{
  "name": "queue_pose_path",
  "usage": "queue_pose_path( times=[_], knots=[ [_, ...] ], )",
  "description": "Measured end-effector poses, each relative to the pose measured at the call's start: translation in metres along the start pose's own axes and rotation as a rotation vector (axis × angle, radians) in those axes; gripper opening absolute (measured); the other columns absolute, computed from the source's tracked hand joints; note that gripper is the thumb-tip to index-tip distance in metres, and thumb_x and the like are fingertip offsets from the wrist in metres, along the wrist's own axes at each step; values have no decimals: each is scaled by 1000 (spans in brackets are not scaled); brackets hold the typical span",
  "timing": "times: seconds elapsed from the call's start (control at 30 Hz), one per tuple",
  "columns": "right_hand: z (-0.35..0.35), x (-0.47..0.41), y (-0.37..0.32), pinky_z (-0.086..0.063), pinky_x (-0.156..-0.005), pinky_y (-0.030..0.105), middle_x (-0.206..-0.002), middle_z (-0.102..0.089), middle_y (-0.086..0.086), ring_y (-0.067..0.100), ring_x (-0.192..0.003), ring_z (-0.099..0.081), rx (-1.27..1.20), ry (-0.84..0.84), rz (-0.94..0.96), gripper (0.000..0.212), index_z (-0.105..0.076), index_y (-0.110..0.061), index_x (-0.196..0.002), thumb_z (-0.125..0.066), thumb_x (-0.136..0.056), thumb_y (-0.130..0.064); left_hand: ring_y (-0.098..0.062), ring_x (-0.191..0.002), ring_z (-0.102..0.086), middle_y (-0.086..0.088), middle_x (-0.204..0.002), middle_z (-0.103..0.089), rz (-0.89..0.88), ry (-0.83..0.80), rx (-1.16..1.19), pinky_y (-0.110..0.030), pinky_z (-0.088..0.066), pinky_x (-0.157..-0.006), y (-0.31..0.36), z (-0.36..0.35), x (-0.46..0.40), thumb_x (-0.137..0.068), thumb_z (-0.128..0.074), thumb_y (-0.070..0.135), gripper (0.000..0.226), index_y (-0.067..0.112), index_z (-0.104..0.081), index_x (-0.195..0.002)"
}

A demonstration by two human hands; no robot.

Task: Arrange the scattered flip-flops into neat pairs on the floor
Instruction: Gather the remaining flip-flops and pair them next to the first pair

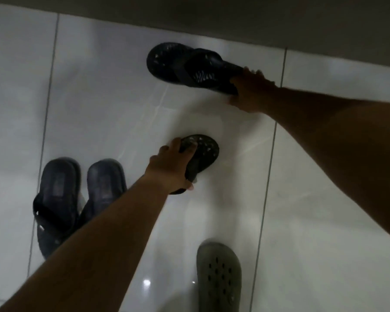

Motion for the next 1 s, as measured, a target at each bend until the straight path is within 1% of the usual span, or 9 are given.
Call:
queue_pose_path(
  times=[0.13, 0.3, 0.43, 0.53, 0.63, 0.73, 0.83, 0.9, 1.0],
  knots=[
    [-41, 26, 23, -32, -104, 63, -161, -10, 16, 45, -140, -23, 136, 51, 6, 68, -16, -22, -151, -48, -95, -45, -40, -132, -34, -10, -155, -16, 121, 72, 162, -51, -40, -102, -12, -8, 6, -64, -72, 65, 112, 35, -9, -152],
    [-61, 55, 7, -25, -111, 56, -159, -13, 25, 45, -144, -14, 220, -30, -90, 66, -16, -10, -153, -39, -100, -42, -44, -130, -41, -15, -150, -24, 313, 130, 433, -50, -42, -106, -24, -19, 17, -66, -70, 66, 113, 32, -8, -153],
    [-76, 82, -18, -22, -113, 55, -155, -23, 28, 45, -145, -14, 289, -112, -122, 65, -19, -3, -151, -38, -101, -40, -44, -131, -40, -16, -150, -24, 286, 122, 416, -50, -41, -105, -22, -11, 13, -64, -71, 66, 114, 33, -7, -153],
    [-94, 109, -37, -25, -112, 55, -151, -36, 22, 43, -139, -30, 313, -192, -67, 54, -35, -6, -145, -37, -101, -37, -45, -131, -41, -17, -150, -27, 274, 152, 392, -48, -40, -105, -31, 3, 11, -66, -74, 61, 112, 31, -10, -154],
    [-89, 126, -24, -40, -96, 49, -132, -55, 18, 39, -118, -53, 21, -41, -189, 52, -51, -12, -127, -42, -94, -51, -45, -129, -44, -17, -147, -30, 300, 199, 413, -46, -40, -106, -42, 11, 12, -68, -73, 59, 109, 28, -13, -154],
    [-74, 129, 6, -41, -97, 54, -142, -41, 23, 44, -125, -46, -353, 260, -504, 90, -28, -10, -144, -53, -80, -68, -43, -130, -43, -17, -147, -32, 302, 216, 447, -45, -39, -107, -47, 8, 15, -69, -73, 59, 107, 26, -16, -154],
    [-74, 111, 15, -36, -103, 56, -152, -25, 24, 47, -134, -34, -543, 206, -645, 109, -5, -11, -152, -53, -77, -74, -42, -131, -43, -16, -149, -31, 296, 232, 449, -45, -38, -108, -44, 4, 16, -70, -72, 58, 104, 25, -18, -153],
    [-78, 97, 9, -39, -101, 55, -149, -29, 24, 47, -132, -37, -436, 138, -616, 94, -17, -7, -149, -56, -83, -62, -42, -131, -43, -15, -151, -28, 294, 226, 443, -45, -38, -108, -42, 3, 16, -69, -72, 58, 105, 26, -17, -153],
    [-89, 98, -11, -41, -97, 55, -150, -31, 23, 46, -130, -38, -226, 134, -576, 49, -41, -5, -140, -50, -95, -24, -41, -132, -43, -14, -152, -28, 286, 220, 427, -45, -38, -107, -44, 4, 13, -68, -73, 59, 106, 25, -19, -153]
  ],
)
Point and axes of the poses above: each hand's wrist, its own x-axis away from the middle knuckle, its own z-axis out of the back of the hand, y = z × x, the point moved 6 cm from there along -x, towards the middle knuckle
